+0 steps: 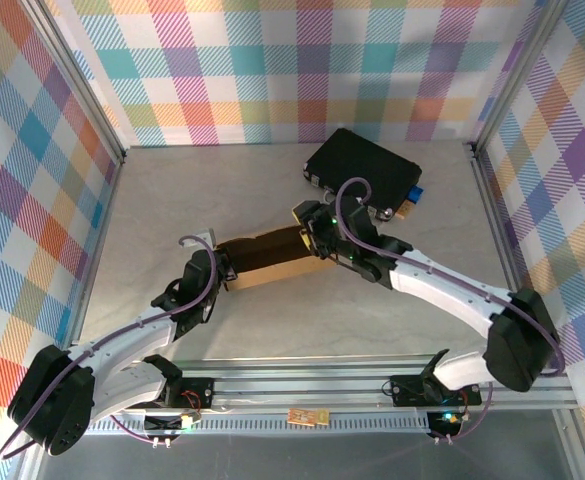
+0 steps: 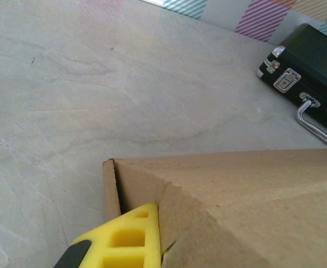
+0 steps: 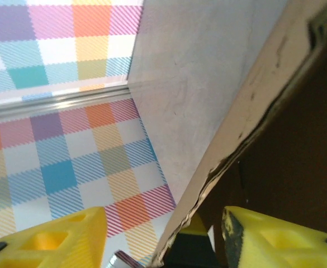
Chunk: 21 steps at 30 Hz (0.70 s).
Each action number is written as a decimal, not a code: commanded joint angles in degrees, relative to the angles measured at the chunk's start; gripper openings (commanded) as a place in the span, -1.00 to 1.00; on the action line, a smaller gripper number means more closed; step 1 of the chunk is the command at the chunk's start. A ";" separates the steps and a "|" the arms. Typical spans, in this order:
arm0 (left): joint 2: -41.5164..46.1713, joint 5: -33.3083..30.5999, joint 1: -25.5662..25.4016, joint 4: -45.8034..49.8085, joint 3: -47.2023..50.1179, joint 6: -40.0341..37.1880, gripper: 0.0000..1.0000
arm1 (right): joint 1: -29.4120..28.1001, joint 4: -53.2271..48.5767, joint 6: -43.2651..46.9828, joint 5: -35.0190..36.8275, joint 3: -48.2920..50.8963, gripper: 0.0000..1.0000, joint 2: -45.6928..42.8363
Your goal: Fold the paper box
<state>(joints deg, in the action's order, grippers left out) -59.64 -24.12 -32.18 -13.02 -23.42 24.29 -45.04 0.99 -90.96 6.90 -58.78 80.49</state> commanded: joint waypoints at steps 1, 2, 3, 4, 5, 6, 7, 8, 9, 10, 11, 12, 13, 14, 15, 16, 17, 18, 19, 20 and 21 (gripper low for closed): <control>-1.27 0.81 -0.78 7.41 0.24 0.62 -1.00 | -0.45 -2.10 -5.00 -0.22 -3.54 0.00 0.88; -1.29 0.84 -0.81 7.39 0.17 0.67 -1.00 | -0.45 -3.16 -5.20 0.07 -3.64 -0.06 1.06; -1.32 0.95 -0.77 7.35 0.21 0.51 -1.00 | -0.49 -3.87 -5.30 0.78 -3.62 -0.11 1.29; -1.36 1.03 -0.82 7.30 0.28 0.58 -1.00 | -0.49 -3.51 -4.89 1.54 -3.48 -0.15 1.69; -1.36 1.01 -0.79 7.24 0.23 0.57 -1.00 | -0.49 -3.54 -4.84 2.07 -3.37 -0.22 2.22; -1.41 1.00 -0.78 7.22 0.35 0.62 -1.00 | -0.49 -3.18 -5.09 2.24 -3.01 -0.36 2.62; -1.40 0.97 -0.79 7.30 0.32 0.67 -1.00 | -0.47 -2.10 -5.02 1.92 -2.40 -0.50 2.98; -1.32 1.00 -0.84 7.43 0.29 0.67 -1.00 | -0.49 -1.78 -5.17 1.20 -1.85 -0.66 3.31; -1.31 0.99 -0.78 7.73 0.22 0.96 -1.00 | -0.57 -2.13 -5.46 0.43 -1.26 -0.78 3.36; -1.20 0.90 -0.80 8.25 0.04 1.54 -1.00 | -0.56 -2.13 -5.33 -0.11 -0.64 -0.84 3.34; -0.99 1.27 -0.79 9.03 -0.33 2.20 -0.95 | -0.58 -2.47 -5.05 -0.43 0.30 -0.88 3.15; -0.75 1.99 -0.77 10.03 -0.72 2.86 -0.66 | -0.58 -2.81 -5.02 -0.36 1.62 -0.90 2.78; -0.30 2.85 -0.77 11.35 -1.16 3.62 -0.52 | -0.57 -2.35 -4.93 0.09 3.14 -0.92 2.37; 0.48 4.44 -0.78 12.70 -1.57 4.48 -0.46 | -0.58 -1.88 -4.47 0.61 4.79 -0.93 1.78; 1.58 6.04 -0.82 14.41 -1.89 5.67 -0.39 | -0.57 -2.24 -4.40 1.12 6.17 -0.96 1.24; 2.75 7.48 -0.86 16.17 -2.15 6.90 -0.31 | -0.50 -1.62 -4.40 1.40 7.40 -0.97 0.83; 4.37 9.19 -0.86 18.55 -2.37 8.60 -0.23 | -0.49 -0.98 -4.01 1.61 8.75 -0.99 0.34; 6.19 11.00 -0.86 21.12 -2.50 10.43 -0.17 | -0.49 -0.83 -3.63 1.68 9.59 -0.99 0.03; 7.82 12.62 -0.86 23.58 -2.74 11.78 -0.13 | -0.44 -0.26 -3.28 1.52 10.33 -1.00 -0.11; 9.88 14.08 -0.95 26.97 -3.00 13.58 -0.11 | -0.34 0.95 -3.08 1.23 11.23 -1.00 0.14; 12.27 14.53 -0.95 32.41 -3.57 15.31 -0.11 | -0.16 2.18 -2.78 0.66 11.94 -1.00 0.71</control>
<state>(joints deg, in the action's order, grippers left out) -52.34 -14.33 -32.60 6.94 -24.34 33.26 -45.19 0.69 -95.13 7.68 -48.45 82.00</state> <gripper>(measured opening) 0.441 0.042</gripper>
